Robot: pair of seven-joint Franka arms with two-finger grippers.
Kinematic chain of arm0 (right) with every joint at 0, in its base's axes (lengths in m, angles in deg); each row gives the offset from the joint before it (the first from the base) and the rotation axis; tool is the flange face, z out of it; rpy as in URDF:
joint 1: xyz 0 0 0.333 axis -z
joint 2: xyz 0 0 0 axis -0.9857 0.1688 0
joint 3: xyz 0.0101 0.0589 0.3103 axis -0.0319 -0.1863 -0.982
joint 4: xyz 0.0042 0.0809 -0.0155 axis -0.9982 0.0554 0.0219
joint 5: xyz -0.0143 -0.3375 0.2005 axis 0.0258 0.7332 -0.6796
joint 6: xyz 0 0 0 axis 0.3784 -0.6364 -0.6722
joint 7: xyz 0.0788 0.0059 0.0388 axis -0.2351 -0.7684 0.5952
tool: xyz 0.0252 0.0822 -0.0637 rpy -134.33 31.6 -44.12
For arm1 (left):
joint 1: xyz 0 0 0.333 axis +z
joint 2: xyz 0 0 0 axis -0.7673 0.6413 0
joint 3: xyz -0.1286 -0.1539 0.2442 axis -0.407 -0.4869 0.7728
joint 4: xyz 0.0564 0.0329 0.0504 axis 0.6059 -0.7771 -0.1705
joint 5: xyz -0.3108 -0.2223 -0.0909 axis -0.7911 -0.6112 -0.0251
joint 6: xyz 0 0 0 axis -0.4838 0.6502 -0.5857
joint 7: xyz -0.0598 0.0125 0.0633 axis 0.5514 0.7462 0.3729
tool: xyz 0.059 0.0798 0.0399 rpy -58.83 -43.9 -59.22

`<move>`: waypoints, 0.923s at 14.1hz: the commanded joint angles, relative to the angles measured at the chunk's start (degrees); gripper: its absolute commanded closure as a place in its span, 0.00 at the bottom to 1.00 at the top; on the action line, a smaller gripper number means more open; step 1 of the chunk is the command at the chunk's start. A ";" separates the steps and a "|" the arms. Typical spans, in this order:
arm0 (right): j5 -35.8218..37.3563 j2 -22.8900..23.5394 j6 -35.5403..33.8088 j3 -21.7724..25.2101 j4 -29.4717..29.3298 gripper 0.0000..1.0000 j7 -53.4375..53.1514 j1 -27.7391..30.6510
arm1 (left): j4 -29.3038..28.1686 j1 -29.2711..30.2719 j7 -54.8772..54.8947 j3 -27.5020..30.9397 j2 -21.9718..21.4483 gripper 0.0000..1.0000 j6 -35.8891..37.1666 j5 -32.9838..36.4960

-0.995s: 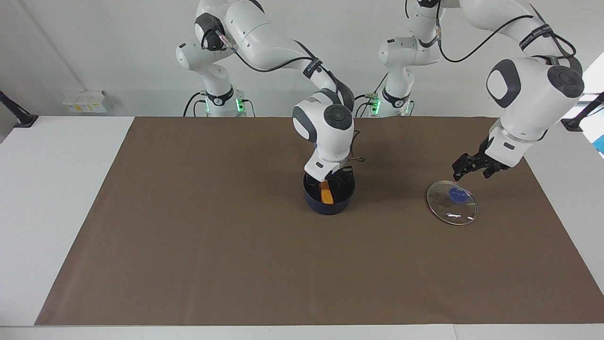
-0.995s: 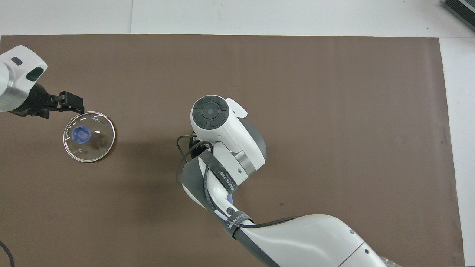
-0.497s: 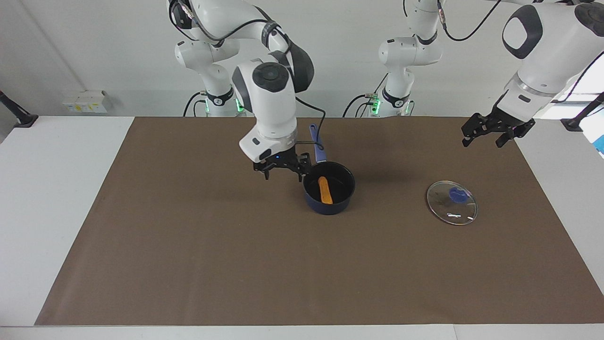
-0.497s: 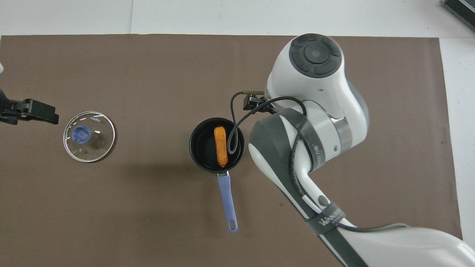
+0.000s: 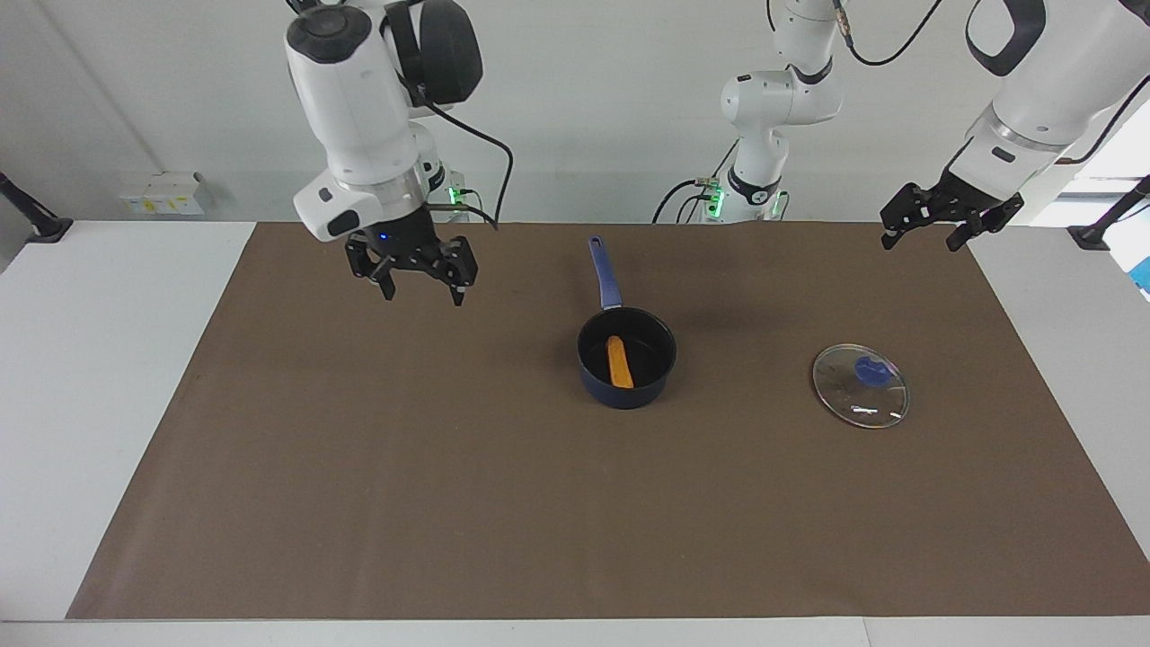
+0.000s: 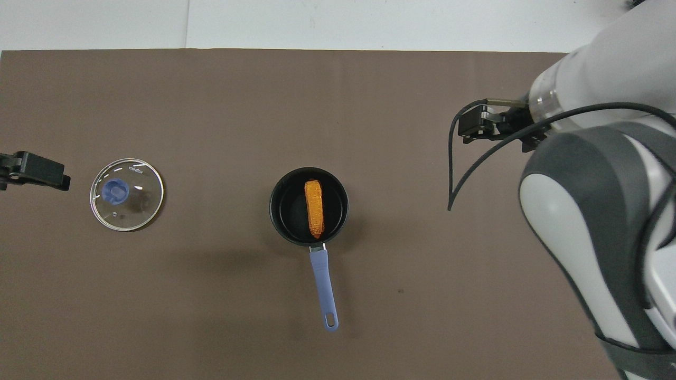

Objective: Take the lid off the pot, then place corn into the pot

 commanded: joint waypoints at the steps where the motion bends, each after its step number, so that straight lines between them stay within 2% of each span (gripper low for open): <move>1: -0.46 -4.21 -4.00 -0.60 0.71 0.00 2.75 3.33 | 0.48 -0.38 0.71 0.08 -0.35 0.00 1.02 0.29; 6: 0.23 -10.10 -8.67 0.10 0.19 0.00 5.30 8.34 | 0.13 -0.30 0.18 0.17 -0.70 0.00 1.10 0.02; 11: -0.21 -12.92 -9.38 1.59 6.14 0.00 20.31 12.21 | 0.13 0.67 0.18 0.78 -0.70 0.00 1.10 0.11; 13: 0.59 -14.50 -8.68 1.51 8.79 0.00 20.25 11.43 | 0.13 0.49 0.18 0.70 -0.70 0.00 1.10 0.11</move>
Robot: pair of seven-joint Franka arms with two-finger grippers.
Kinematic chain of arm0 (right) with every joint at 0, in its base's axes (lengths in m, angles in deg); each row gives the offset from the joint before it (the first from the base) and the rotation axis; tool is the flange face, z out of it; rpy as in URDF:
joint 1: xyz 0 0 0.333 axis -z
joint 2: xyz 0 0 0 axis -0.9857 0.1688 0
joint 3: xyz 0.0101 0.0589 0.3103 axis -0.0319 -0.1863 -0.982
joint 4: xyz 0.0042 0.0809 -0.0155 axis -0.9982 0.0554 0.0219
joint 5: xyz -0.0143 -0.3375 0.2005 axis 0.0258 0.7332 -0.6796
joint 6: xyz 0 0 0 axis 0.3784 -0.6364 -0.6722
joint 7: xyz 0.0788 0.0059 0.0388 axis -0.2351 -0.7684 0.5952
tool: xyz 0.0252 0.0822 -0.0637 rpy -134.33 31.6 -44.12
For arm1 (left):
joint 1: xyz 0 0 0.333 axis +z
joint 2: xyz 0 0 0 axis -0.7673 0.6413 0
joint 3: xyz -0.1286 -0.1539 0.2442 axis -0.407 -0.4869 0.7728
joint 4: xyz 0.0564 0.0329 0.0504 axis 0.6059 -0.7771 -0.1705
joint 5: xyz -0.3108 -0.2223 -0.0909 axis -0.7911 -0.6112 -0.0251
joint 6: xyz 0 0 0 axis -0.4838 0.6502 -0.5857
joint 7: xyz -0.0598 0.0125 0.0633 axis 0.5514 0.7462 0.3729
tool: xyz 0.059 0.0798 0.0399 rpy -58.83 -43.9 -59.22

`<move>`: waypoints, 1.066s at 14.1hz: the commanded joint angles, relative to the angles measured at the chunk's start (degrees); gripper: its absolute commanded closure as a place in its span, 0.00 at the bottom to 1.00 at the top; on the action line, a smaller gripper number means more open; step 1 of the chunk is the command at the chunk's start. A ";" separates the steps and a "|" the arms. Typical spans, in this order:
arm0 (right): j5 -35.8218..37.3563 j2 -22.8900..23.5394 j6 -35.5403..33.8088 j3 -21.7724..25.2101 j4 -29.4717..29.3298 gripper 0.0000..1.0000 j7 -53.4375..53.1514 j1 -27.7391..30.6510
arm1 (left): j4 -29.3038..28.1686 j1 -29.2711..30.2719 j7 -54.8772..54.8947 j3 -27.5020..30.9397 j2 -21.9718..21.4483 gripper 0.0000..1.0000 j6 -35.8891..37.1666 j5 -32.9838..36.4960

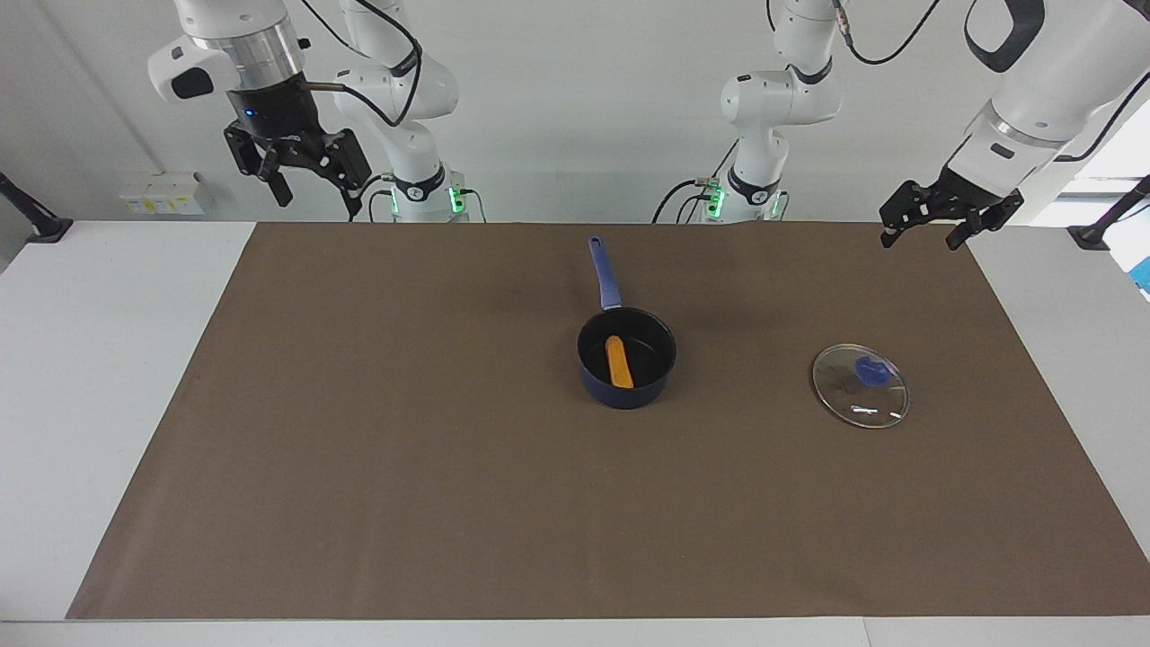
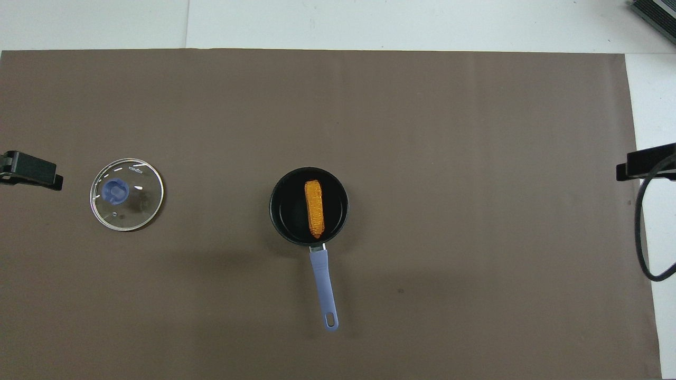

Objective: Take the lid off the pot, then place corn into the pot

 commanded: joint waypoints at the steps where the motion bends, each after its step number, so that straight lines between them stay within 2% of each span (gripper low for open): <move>1: 0.58 -2.93 1.39 -0.73 4.47 0.00 1.32 -0.46 | 0.12 0.12 0.16 -0.14 -0.56 0.00 1.04 0.12; 4: 0.58 -3.54 1.74 -1.08 5.79 0.00 -3.58 -2.91 | 0.12 0.29 0.16 -0.05 -0.56 0.00 1.04 0.21; 15: -2.24 -2.75 1.74 -0.38 4.74 0.00 -3.34 -0.20 | 0.12 0.20 0.16 -0.05 -0.56 0.00 1.04 0.12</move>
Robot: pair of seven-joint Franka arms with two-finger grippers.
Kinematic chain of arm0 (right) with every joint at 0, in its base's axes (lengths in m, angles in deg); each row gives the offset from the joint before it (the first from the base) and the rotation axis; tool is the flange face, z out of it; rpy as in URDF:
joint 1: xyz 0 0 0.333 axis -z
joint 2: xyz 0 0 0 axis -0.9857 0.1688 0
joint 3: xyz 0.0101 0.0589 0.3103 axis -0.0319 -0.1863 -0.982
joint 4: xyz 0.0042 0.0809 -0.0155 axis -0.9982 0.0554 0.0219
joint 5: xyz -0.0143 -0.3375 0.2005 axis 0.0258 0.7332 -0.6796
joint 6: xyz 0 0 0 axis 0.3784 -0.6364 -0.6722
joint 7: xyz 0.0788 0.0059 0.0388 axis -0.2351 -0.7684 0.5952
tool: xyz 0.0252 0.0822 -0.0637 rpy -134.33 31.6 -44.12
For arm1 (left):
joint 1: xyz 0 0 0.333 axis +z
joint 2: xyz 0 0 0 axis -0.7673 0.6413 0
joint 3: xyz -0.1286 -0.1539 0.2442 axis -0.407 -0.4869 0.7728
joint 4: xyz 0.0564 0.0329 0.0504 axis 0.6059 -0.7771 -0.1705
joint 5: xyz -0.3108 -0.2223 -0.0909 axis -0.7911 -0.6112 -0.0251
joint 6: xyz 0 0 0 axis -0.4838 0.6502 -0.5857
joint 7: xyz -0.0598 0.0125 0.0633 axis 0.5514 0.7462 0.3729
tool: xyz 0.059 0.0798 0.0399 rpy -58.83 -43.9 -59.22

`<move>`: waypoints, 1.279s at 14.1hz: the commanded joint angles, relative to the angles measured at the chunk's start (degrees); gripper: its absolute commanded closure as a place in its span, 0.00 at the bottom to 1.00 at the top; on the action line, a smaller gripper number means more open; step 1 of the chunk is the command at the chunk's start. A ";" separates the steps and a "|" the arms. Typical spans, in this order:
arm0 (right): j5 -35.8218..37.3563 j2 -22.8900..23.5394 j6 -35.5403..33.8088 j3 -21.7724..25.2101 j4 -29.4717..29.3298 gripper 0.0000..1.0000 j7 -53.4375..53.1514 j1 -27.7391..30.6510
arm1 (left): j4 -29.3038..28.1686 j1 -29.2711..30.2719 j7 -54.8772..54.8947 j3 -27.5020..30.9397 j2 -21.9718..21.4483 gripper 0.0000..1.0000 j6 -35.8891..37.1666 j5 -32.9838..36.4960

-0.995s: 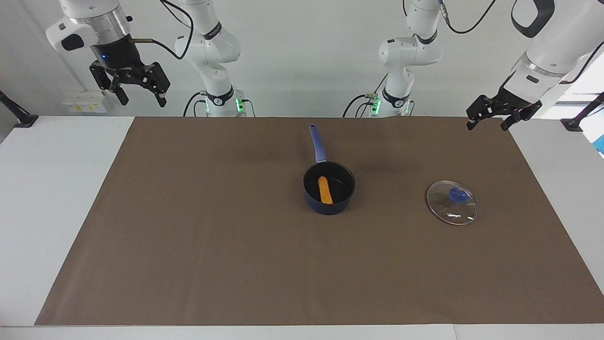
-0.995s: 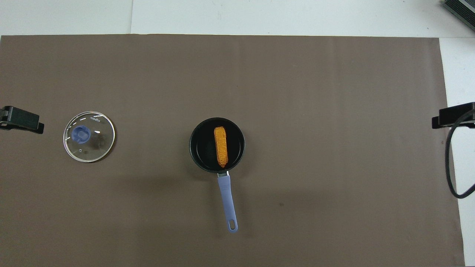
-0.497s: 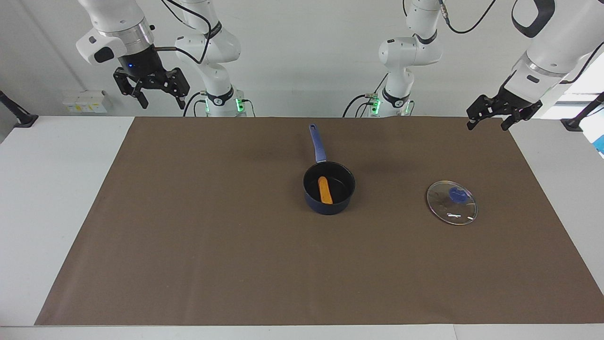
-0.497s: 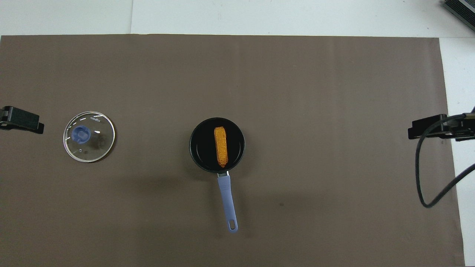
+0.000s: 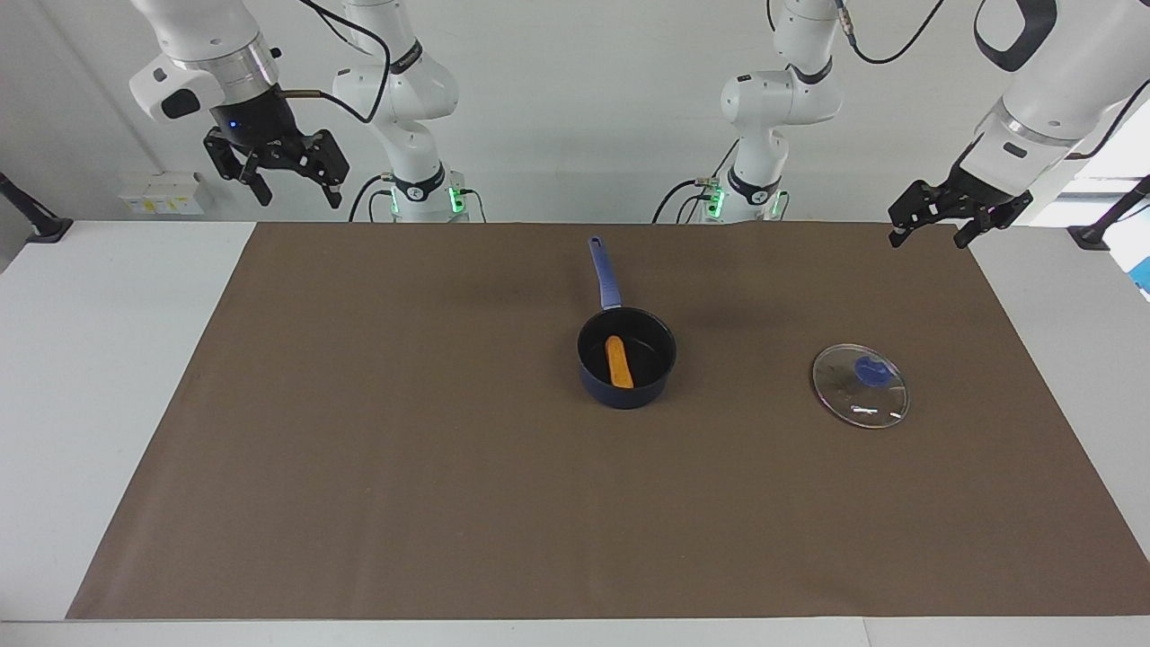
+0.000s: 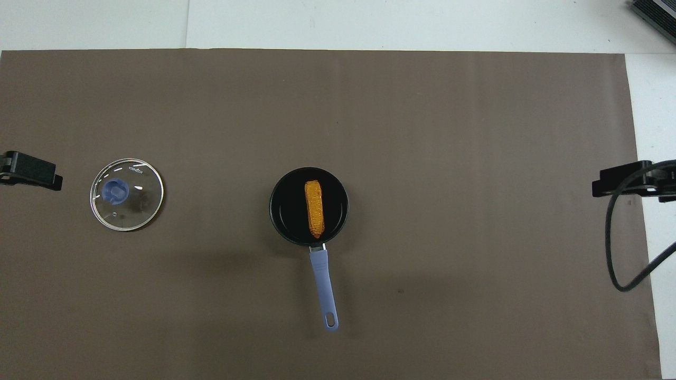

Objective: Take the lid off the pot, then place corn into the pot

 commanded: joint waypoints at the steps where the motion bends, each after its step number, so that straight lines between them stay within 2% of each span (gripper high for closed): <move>1: -1.49 -0.86 1.40 -0.26 1.09 0.00 -0.47 1.25 | 0.12 0.21 0.16 -0.11 -0.53 0.00 1.01 0.12; 3: -1.66 -0.86 1.40 0.00 1.17 0.00 -0.47 0.55 | 0.12 0.21 0.16 -0.03 -0.53 0.00 1.01 0.12; 5: -1.58 -0.86 1.40 2.98 1.09 0.00 0.13 -1.29 | 0.12 0.21 0.16 -0.03 -0.53 0.00 1.01 0.12; 18: -0.26 -1.48 1.40 3.34 1.96 0.00 3.13 -1.13 | 0.12 0.21 0.16 -0.03 -0.53 0.00 1.01 0.12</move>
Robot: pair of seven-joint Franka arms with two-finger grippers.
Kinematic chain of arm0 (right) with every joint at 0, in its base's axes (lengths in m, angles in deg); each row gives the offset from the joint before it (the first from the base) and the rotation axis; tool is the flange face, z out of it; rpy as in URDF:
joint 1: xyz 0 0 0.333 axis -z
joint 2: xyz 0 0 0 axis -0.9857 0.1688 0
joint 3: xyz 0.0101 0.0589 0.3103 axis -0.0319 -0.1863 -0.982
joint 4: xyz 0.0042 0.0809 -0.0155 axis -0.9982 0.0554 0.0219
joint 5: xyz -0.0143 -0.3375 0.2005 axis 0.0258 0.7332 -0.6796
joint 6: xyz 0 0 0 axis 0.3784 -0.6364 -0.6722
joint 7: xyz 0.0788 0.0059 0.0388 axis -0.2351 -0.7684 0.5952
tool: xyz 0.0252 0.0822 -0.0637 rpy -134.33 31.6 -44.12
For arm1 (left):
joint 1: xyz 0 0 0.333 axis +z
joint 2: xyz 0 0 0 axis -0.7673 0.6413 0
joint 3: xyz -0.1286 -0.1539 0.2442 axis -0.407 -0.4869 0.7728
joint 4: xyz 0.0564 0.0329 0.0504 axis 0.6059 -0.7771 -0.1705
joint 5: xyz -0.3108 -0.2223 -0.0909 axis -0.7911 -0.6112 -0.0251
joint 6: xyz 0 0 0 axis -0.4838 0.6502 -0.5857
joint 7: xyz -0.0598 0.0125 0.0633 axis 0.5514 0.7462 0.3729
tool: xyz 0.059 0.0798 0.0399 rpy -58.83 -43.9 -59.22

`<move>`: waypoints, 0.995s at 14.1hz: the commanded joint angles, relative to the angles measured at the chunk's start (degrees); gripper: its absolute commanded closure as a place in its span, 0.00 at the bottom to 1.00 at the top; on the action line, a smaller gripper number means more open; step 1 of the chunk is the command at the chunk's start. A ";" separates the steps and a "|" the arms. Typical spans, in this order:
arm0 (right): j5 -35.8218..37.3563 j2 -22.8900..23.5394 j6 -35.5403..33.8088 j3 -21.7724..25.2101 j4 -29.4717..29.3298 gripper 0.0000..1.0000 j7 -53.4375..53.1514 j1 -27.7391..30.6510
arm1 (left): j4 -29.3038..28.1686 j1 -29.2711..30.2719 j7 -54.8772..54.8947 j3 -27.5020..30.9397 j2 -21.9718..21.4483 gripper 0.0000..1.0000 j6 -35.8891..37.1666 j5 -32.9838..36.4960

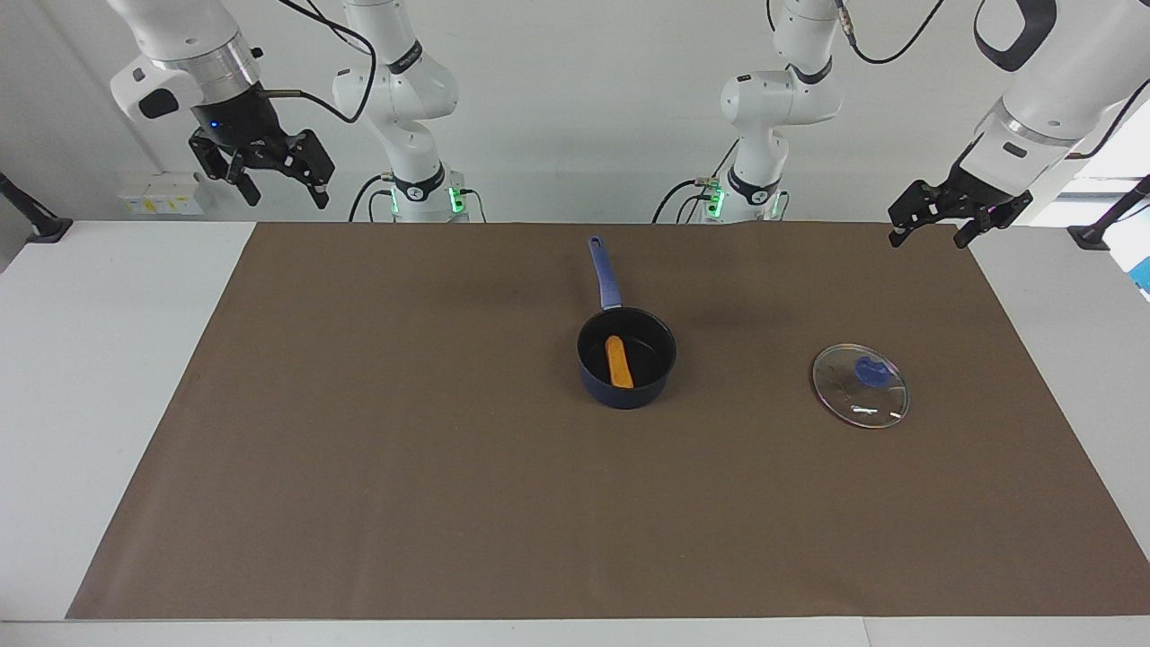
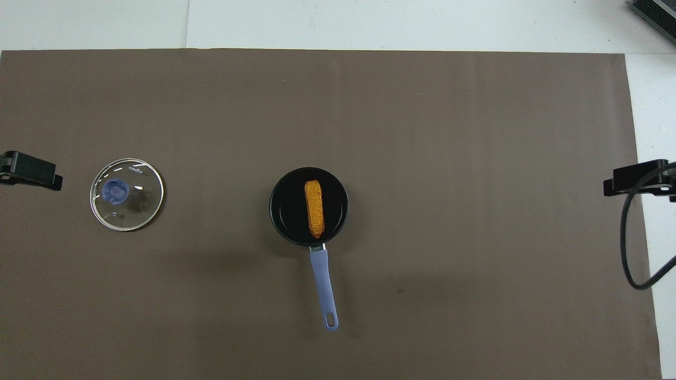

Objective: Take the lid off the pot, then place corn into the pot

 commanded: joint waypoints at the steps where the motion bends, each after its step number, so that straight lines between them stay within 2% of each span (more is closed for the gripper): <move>1: 0.26 -1.48 1.45 0.46 1.94 0.00 1.37 -0.01 | 0.12 0.21 0.16 -0.11 -0.52 0.00 0.99 0.12; 3: 2.10 -1.56 1.80 0.37 2.20 0.00 1.45 -0.01 | 0.12 0.30 0.16 -0.03 -0.52 0.00 0.99 0.12; 14: 2.28 -0.95 1.62 -0.15 1.32 0.00 1.37 -0.36 | 0.12 0.21 0.16 -0.11 -0.52 0.00 0.99 0.21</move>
